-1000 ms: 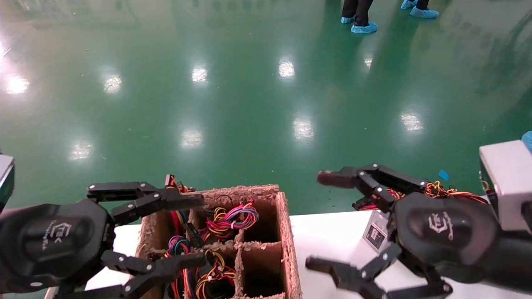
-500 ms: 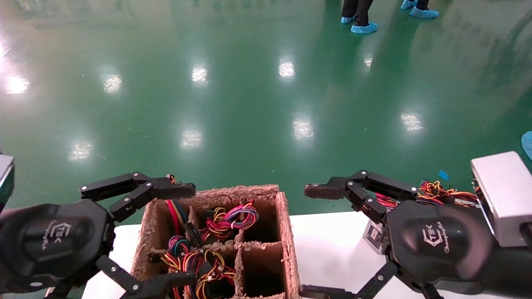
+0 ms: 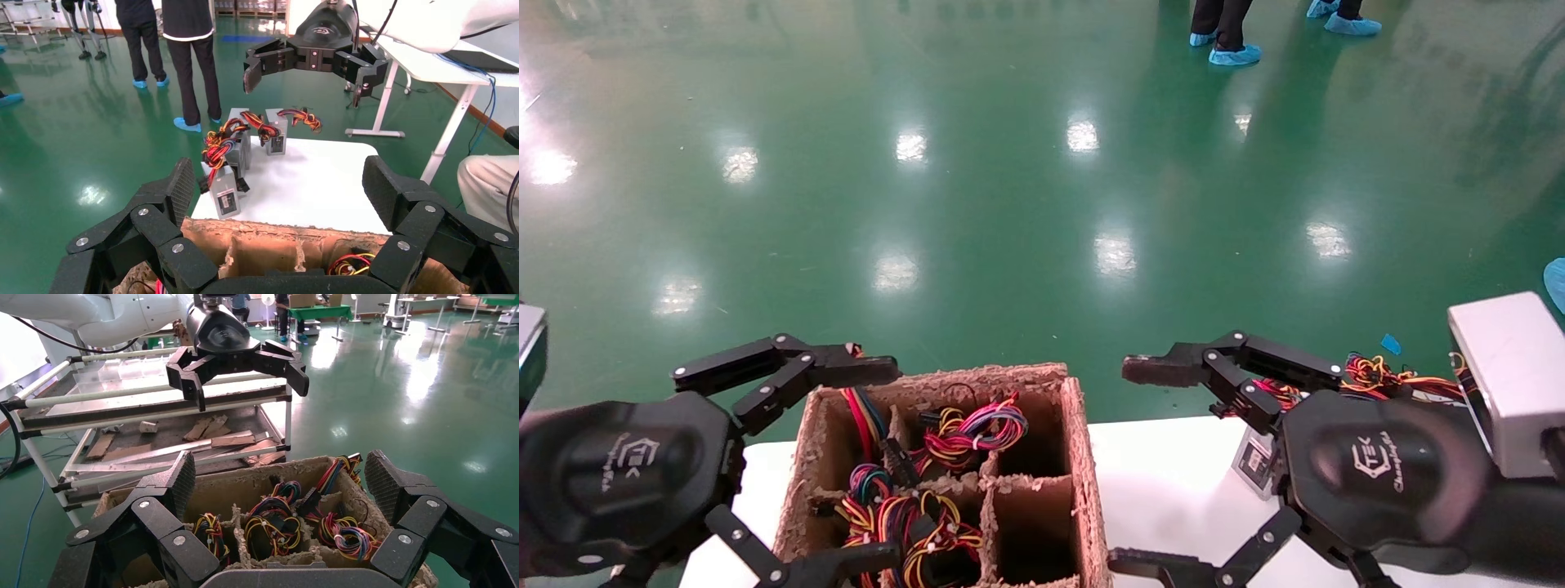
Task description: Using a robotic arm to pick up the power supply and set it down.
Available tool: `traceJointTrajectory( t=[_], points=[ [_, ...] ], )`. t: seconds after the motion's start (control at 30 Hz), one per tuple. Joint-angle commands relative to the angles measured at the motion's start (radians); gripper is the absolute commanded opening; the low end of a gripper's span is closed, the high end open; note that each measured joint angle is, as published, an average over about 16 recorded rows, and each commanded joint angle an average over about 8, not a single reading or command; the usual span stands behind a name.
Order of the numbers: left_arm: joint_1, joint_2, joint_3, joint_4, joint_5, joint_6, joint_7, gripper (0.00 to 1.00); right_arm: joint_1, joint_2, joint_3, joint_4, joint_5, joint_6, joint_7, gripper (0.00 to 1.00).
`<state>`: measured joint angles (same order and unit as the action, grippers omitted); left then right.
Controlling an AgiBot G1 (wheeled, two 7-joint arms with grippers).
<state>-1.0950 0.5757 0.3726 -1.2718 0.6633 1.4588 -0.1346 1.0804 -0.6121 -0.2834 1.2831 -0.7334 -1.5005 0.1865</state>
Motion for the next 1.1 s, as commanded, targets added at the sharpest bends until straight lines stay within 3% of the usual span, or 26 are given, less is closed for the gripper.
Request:
traceJointTrajectory(
  t=[0.03, 1.1],
  points=[
    [0.0, 0.0, 0.0, 0.0, 0.0, 0.0, 0.0, 1.0, -0.002, 0.0, 0.001, 0.0, 0.001, 0.001, 0.0, 1.0],
    [0.0, 0.0, 0.0, 0.0, 0.0, 0.0, 0.0, 1.0, -0.008, 0.001, 0.005, 0.001, 0.004, 0.007, 0.002, 1.0]
  ],
)
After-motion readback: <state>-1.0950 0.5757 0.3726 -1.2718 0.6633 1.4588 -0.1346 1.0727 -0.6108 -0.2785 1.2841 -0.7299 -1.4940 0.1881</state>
